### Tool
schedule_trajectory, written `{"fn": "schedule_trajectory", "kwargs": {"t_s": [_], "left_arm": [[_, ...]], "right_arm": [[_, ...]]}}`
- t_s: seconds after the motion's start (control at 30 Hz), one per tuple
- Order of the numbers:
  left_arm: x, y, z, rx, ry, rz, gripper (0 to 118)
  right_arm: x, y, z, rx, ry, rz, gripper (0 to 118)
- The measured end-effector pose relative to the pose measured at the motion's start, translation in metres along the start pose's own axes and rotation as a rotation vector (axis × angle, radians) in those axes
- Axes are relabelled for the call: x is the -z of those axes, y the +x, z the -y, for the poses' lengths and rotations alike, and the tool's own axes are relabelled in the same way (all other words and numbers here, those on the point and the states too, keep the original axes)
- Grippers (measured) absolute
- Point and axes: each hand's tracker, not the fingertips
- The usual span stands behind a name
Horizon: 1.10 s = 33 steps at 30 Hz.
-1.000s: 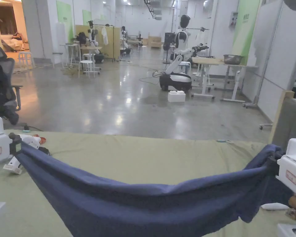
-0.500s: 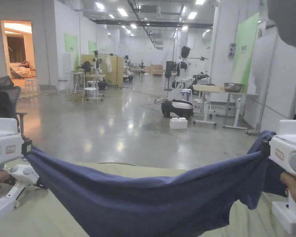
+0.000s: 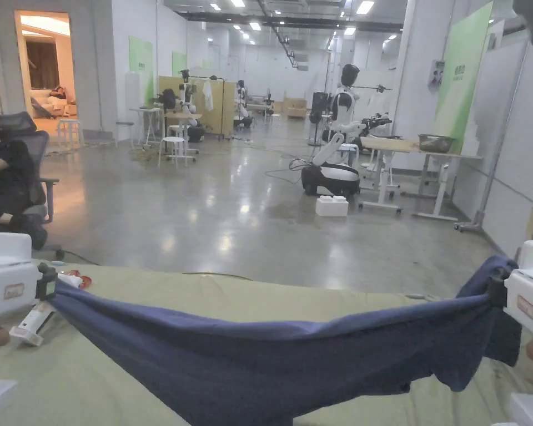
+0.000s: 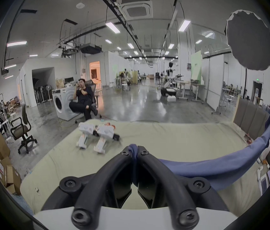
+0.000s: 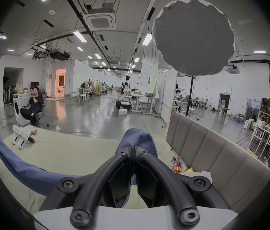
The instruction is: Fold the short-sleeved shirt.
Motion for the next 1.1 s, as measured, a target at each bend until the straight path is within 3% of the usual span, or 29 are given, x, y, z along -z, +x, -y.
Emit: {"fn": "schedule_trajectory", "kwargs": {"t_s": [0.17,0.43,0.6,0.77,0.97,1.0,1.07,1.1], "left_arm": [[-0.014,-0.004,0.078,-0.023,-0.078,0.007,1],[-0.065,-0.010,0.190,-0.041,-0.237,-0.004,1],[-0.077,-0.007,0.233,-0.045,-0.359,-0.036,1],[-0.082,-0.002,0.252,0.007,-0.432,-0.064,2],[-0.086,-0.007,0.252,0.031,-0.415,-0.083,21],[-0.089,-0.007,0.251,0.031,-0.402,-0.098,35],[-0.093,-0.008,0.245,0.029,-0.359,-0.134,56],[-0.097,-0.008,0.240,0.023,-0.324,-0.129,65]], "right_arm": [[-0.006,0.014,0.065,-0.019,-0.079,-0.006,2],[-0.069,0.019,0.172,-0.084,-0.217,0.023,2],[-0.091,0.015,0.229,-0.117,-0.337,0.030,2],[-0.094,0.015,0.270,-0.086,-0.440,0.036,3],[-0.106,0.008,0.278,-0.044,-0.477,0.078,7],[-0.110,0.005,0.276,-0.042,-0.461,0.095,24],[-0.118,-0.002,0.269,-0.053,-0.413,0.111,71],[-0.123,-0.005,0.265,-0.047,-0.364,0.110,84]]}}
